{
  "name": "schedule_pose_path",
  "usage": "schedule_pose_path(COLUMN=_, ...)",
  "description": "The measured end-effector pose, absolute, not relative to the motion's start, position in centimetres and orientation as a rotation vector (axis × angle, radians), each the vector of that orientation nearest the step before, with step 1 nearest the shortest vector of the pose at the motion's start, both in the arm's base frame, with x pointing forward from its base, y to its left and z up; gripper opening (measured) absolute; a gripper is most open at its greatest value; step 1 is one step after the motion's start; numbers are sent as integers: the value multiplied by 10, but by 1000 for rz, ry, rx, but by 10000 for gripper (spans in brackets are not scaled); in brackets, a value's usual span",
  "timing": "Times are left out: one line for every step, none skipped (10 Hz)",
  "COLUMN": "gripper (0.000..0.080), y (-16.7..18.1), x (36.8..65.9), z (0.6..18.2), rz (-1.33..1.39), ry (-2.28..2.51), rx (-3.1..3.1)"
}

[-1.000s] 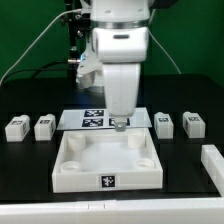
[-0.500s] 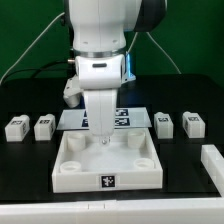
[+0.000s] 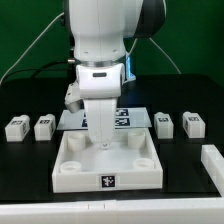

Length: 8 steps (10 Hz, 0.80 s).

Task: Assemble one leg

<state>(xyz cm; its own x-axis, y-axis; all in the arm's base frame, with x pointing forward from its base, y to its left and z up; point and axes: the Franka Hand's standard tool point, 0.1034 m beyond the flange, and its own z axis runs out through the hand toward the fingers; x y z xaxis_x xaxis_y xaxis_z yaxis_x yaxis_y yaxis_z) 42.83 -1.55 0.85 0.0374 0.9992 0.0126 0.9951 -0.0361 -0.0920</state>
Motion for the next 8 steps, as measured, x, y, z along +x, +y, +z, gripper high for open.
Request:
schedule_pose_path(gripper=401, y=-16, x=428, z=8, rz=84, ry=-2127, rx=-2207)
schedule_pose_path(gripper=234, y=-16, x=428, z=8, rz=85, ry=-2127, rx=-2207)
schedule_pose_path(gripper=234, y=-16, x=428, z=8, rz=85, ry=-2127, rx=-2207)
schedule_pose_path(gripper=64, y=-16, x=430, z=10, rz=77, ry=-2131, rx=-2211)
schedule_pose_path(gripper=64, y=-16, x=430, z=10, rz=75, ry=-2131, rx=-2212)
schedule_pose_path(gripper=64, y=-16, x=431, z=10, rz=74, ry=-2131, rx=-2213)
schedule_pose_path(gripper=64, y=-16, x=431, z=10, rz=71, ry=-2133, rx=-2214)
schedule_pose_path(gripper=64, y=-16, x=431, z=10, rz=69, ry=-2133, rx=-2215)
